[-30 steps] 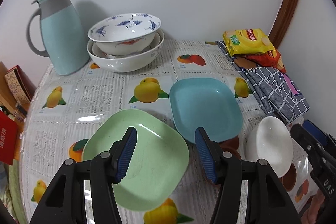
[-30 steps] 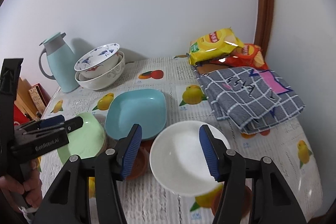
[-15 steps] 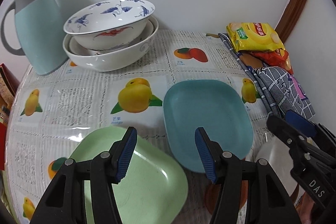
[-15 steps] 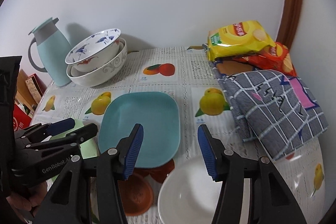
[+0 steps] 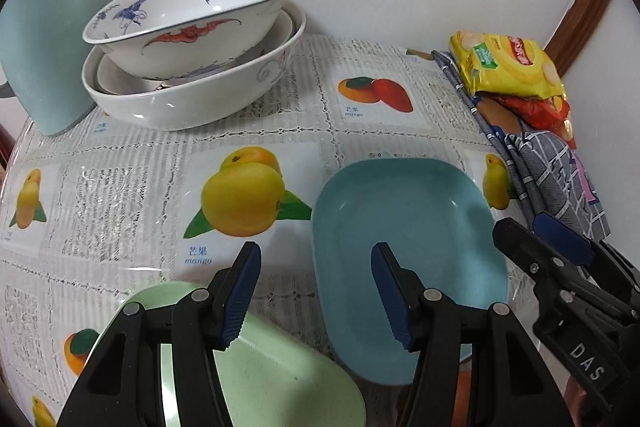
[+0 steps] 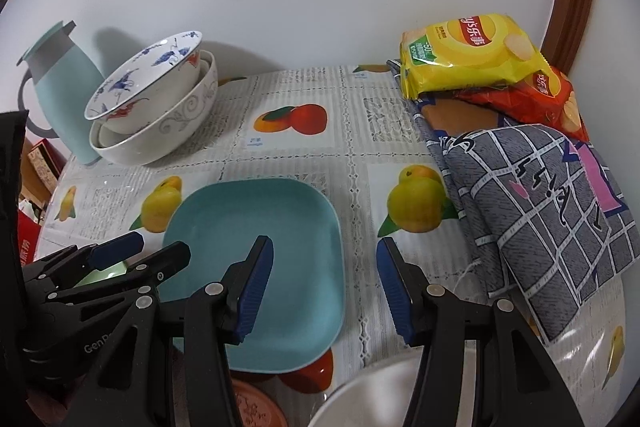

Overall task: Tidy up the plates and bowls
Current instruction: 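Move both tools to the blue square plate rim and close on it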

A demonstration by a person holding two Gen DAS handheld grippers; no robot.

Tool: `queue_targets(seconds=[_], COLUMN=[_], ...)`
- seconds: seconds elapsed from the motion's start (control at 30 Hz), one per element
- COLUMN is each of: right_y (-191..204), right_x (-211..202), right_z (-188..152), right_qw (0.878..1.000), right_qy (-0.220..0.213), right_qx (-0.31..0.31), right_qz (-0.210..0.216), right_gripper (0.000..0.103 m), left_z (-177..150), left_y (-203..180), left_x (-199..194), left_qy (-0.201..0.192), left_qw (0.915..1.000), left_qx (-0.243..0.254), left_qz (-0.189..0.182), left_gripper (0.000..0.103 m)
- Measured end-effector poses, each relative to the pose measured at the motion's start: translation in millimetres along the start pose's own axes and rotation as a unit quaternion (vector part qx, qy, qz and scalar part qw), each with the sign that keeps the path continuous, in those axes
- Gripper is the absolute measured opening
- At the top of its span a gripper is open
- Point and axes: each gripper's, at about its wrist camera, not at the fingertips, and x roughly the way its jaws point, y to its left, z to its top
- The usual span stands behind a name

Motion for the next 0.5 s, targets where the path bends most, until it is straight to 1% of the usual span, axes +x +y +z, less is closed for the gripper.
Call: queue_targets(seconds=[0.03, 0.07, 0.13, 0.17, 0.27, 0.33, 0.4, 0.43, 0.5], right_y=[0, 0, -1, -1, -2, -2, -2, -2, -2], right_x=[3, 6, 12, 17, 23, 26, 29, 31, 36], right_z=[0, 0, 1, 1, 0, -1, -1, -1, -1], right_qw=[1.0, 1.0, 1.0, 1.0, 1.0, 0.999, 0.999, 0.999, 0.998], right_qy=[0.003, 0.006, 0.015, 0.021, 0.027, 0.033, 0.038, 0.044, 0.058], right_qx=[-0.001, -0.001, 0.001, 0.004, 0.008, 0.009, 0.01, 0.011, 0.014], right_qz=[-0.003, -0.006, -0.012, -0.014, -0.015, -0.017, -0.016, -0.016, -0.009], right_gripper=[0.052, 0.048, 0.043, 0.042, 0.041, 0.037, 0.033, 0.032, 0.025], left_z=[1, 2, 3, 3, 3, 3, 3, 3, 3], left_y=[-1, -3, -6, -8, -11, -12, -12, -13, -12], left_x=[3, 6, 11, 15, 17, 19, 21, 22, 23], left_qy=[0.002, 0.004, 0.013, 0.02, 0.016, 0.017, 0.015, 0.014, 0.015], left_qw=[1.0, 1.0, 0.9999, 0.9998, 0.9998, 0.9997, 0.9997, 0.9998, 0.9997], left_qx=[0.003, 0.005, 0.008, 0.009, 0.011, 0.013, 0.012, 0.012, 0.012], left_qz=[0.003, 0.003, 0.002, -0.004, -0.009, -0.011, -0.012, -0.012, -0.013], left_gripper=[0.055, 0.055, 0.055, 0.055, 0.055, 0.049, 0.048, 0.044, 0.038])
